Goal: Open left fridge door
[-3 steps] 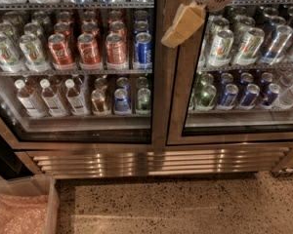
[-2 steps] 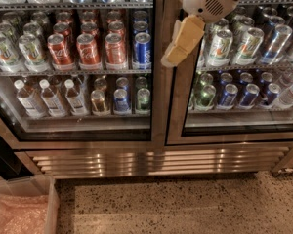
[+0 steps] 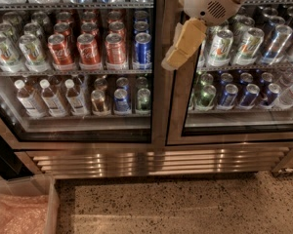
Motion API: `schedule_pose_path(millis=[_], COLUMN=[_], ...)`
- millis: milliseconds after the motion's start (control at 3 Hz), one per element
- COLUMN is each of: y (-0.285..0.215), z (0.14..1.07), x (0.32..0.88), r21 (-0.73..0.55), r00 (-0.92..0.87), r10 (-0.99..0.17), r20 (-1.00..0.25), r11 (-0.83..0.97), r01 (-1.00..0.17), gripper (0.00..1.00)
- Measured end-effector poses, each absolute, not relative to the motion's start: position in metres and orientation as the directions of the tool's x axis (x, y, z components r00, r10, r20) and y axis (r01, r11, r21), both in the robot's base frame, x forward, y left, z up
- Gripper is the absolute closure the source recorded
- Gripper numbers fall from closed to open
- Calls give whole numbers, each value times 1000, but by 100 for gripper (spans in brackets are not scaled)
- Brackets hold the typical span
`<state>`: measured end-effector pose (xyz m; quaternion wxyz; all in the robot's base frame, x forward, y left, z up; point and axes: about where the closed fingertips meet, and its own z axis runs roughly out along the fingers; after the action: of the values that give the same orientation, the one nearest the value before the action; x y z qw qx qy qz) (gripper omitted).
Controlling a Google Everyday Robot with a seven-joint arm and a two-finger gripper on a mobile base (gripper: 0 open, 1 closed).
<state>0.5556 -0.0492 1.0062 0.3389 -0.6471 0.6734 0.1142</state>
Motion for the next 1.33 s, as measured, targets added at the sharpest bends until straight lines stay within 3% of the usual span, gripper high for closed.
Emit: schedule_pose_path(millis=[1000,1333], y=[-52,-76], z=[1007,1023], x=[519,474], r21=[-247,-220], r00=[47,-19], r10=[-770,-737], r20=[-636,-676], r11=[145,226], r01=[-958,-949], gripper=[2,17])
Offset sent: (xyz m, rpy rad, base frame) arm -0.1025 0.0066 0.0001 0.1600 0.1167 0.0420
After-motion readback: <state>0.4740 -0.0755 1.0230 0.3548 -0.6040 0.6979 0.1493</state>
